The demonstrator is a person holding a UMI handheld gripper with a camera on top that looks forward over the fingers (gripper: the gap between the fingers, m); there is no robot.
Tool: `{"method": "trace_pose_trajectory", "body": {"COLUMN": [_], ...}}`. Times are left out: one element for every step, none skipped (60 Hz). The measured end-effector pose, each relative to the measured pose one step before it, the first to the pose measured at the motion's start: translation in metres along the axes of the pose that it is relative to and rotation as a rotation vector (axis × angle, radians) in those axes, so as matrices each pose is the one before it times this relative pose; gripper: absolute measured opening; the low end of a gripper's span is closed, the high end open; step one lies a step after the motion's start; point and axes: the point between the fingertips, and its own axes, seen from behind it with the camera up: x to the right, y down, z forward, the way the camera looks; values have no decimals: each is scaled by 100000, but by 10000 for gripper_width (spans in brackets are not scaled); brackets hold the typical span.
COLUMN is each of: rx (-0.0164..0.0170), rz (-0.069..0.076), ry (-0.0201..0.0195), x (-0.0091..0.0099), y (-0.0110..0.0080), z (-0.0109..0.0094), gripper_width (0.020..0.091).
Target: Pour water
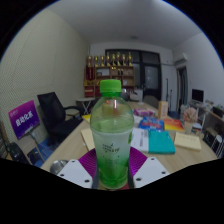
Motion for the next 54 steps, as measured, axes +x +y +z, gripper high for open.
{"method": "trace_pose_trajectory", "body": {"rx": [-1272, -925, -566, -269, -93, 58, -238, 3063, 2048, -201, 1806, -1997, -132, -113, 202, -41, -127, -106, 30, 65, 31, -190, -102, -169, -463, -906, -1816, -2749, -2701, -2729, -2561, -1860, -1096, -380, 504, 698, 809, 748, 561, 232, 477, 303, 394, 477, 551, 481, 214, 419, 428, 313, 372, 491, 498, 320], "rz": [667, 498, 326, 19, 74, -329, -336, -128, -177, -262, 1432, 447, 867, 786, 641, 566, 339, 138, -40, -255, -285, -243, -220, 66, 241, 429, 606, 690, 677, 686, 826, 876, 821, 665, 677, 330, 319, 328, 254, 147, 285, 241, 236, 124, 68, -2, -72, -97, -183, -162, -39, 107, 141, 153], "ry": [448, 379, 104, -7, -603, 1050, 77, -307, -292, 106, -23, 385, 49, -220, -92, -78, -112, 17, 83, 59, 98, 173, 357, 314, 435, 370, 315, 713, 767, 900, 847, 847, 985, 791, 659, -73, -201, -140, -200, -186, -198, 4, 135, 196, 232, 307, 333, 383, 495, 333, 296, 234, 180, 54], "x": [296, 222, 52, 38, 2273, -2095, -18, -73, -195, 5, 260, 104, 27, -56, -31, 166, 17, -65, 3, 3, 17, 22, -94, 14, 33, 39, 26, 158, 67, 193, 195, 157, 178, 266, 61, -45, -87, -107, -99, -133, -206, -138, -142, -170, -151, -148, 74, -176, -371, -243, -235, -251, -280, -314], "y": [627, 541, 446, 326, 329, 838, 357, -461, -184, 211, -501, 588, 37, 103, 26, -299, 6, -44, 5, -3, 16, 46, -122, -2, 39, 125, 326, 575, 518, 544, 518, 410, 267, 114, 105, -129, -191, -199, -172, -417, 41, -179, -194, -266, -303, -312, -773, -278, -225, -306, -325, -346, -359, -325], "z": [217, 185, 167, 156, 235, -26, 105, 67, 51, -40, -46, -110, -17, 1, -44, 783, -13, -420, 3, 29, 25, -3, 32, -125, -149, -142, -163, -222, -104, -255, -322, -376, -419, -269, -599, -537, -582, -720, -741, -721, -945, -854, -897, -911, -970, -1021, -666, -1059, -1486, -1119, -1116, -1137, -1153, -1182], "gripper_width": [407, 408, 413, 416, 415, 416, 422, 428, 424, 428, 432, 430, 425, 424, 428, 426, 424, 426, 427, 425, 432, 455, 458, 483, 497, 508, 532, 574, 616, 664, 712, 760, 808, 856, 856, 855, 837, 833, 831, 828, 828, 829, 829, 830, 830, 829, 827, 829, 829, 826, 831, 831, 830, 830]}}
